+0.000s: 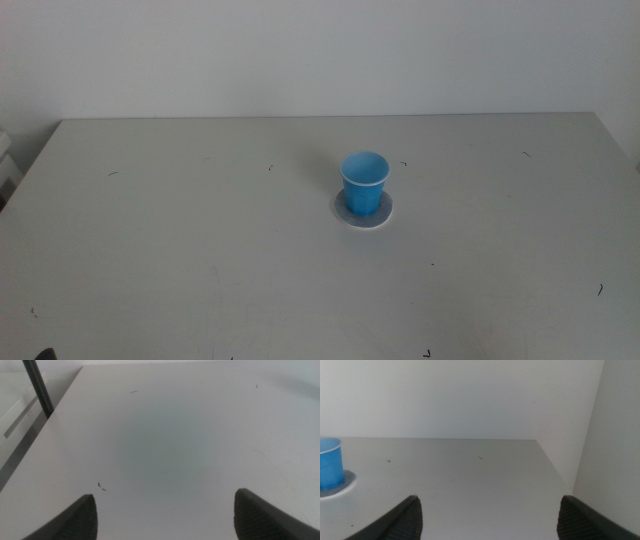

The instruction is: Place an empty cup on a cup mat.

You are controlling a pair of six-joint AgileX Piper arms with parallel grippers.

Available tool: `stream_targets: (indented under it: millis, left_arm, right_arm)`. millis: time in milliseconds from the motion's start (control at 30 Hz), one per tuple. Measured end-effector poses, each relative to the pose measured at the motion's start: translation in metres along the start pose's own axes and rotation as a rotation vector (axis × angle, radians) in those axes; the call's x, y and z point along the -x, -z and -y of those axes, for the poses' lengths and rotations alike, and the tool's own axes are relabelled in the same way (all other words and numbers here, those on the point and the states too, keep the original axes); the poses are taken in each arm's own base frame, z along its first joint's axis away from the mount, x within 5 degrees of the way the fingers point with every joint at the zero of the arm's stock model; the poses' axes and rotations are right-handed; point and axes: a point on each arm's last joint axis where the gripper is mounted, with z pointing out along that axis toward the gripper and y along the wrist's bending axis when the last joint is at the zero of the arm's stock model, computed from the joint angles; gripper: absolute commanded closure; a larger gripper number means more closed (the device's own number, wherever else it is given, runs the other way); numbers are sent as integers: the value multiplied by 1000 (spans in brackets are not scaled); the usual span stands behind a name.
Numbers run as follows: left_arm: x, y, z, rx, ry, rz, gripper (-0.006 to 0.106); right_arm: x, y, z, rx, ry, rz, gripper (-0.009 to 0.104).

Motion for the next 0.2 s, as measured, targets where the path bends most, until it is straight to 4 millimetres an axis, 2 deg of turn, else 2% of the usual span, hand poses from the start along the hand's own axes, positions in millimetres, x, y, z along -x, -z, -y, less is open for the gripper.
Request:
stream_targets:
  millis: [200]
  left_arm:
    - [-3, -2, 0, -1, -1, -2, 5]
  right_arm:
    - [0, 0, 0, 0, 0, 0, 1]
